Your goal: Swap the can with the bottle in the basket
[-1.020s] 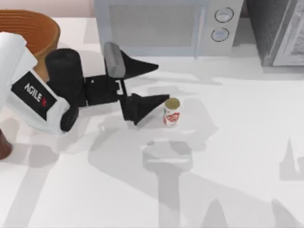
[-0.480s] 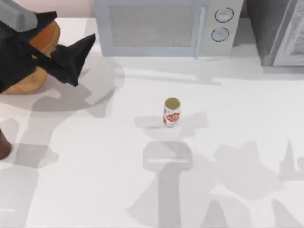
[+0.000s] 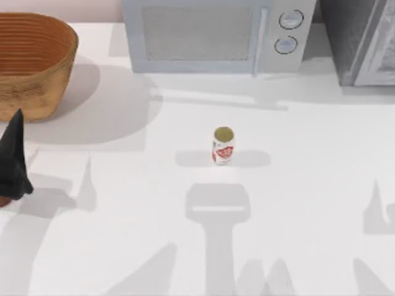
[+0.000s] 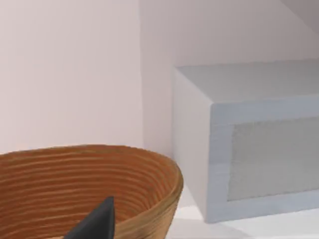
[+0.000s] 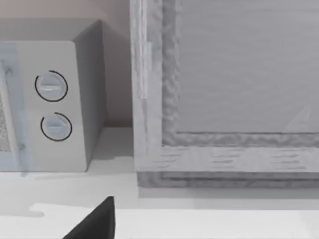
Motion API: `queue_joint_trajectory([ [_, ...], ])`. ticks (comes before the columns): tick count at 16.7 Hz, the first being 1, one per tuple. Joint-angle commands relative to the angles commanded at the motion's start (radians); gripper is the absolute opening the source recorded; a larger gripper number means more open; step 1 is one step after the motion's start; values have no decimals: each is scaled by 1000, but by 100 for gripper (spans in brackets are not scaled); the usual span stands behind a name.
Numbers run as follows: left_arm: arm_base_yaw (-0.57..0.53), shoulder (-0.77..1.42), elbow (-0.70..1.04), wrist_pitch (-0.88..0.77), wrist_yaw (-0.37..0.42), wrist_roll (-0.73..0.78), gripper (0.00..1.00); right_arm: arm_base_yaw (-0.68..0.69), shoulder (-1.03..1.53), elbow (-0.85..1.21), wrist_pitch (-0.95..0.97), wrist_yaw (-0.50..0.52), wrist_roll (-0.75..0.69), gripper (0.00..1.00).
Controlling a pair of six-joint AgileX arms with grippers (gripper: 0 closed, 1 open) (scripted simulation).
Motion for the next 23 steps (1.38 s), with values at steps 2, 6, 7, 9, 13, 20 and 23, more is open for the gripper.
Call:
queue_joint_trajectory([
  [2,10,-160,-83,-78,-78,-4,100,0,0,0,0,0,0,100],
  [6,18,-354,-193,-180,-179,-11,100,0,0,0,0,0,0,100],
  [7,18,-376,-206,-192,-191,-12,100,0,0,0,0,0,0,100],
  [9,18,-387,-214,-198,-198,-12,100,0,0,0,0,0,0,100],
  [13,16,-384,-211,-196,-196,-12,100,0,0,0,0,0,0,100],
  [20,72,-171,-235,-5,-159,-4,100,0,0,0,0,0,0,100],
  [23,118,44,-246,201,-111,8,100,0,0,0,0,0,0,100],
])
